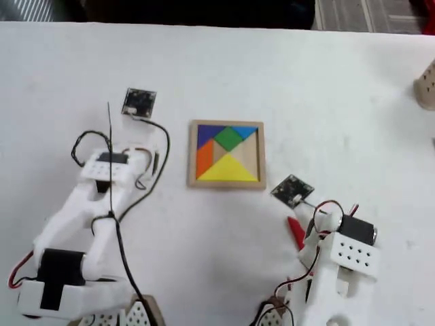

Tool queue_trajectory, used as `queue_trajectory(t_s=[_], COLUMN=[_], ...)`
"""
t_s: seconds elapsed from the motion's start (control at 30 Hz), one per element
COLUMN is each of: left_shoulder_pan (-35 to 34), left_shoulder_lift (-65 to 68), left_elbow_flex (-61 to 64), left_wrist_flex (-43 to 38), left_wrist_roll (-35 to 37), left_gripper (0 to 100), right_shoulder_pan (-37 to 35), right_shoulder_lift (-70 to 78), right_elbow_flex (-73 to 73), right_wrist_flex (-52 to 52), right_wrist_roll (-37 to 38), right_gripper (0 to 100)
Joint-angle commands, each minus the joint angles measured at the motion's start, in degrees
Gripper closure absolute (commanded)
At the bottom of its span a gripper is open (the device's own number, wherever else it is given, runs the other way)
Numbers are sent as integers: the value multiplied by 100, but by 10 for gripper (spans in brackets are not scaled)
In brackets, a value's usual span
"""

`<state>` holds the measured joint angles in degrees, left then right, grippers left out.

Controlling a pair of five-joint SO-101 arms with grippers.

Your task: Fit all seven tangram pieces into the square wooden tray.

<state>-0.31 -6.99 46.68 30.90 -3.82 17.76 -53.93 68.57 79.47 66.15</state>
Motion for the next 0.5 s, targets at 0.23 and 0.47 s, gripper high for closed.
queue_trajectory(t_s=[0.23,0.47], left_shoulder_pan=[-48,-48], left_shoulder_lift=[-268,-268], left_elbow_flex=[-26,-26], left_wrist_flex=[0,-9], left_wrist_roll=[-79,-79], left_gripper=[940,940], right_shoulder_pan=[-84,-242], right_shoulder_lift=[-66,-57], right_elbow_flex=[492,536], right_wrist_flex=[-620,-1209], right_wrist_roll=[624,-193], right_gripper=[807,807])
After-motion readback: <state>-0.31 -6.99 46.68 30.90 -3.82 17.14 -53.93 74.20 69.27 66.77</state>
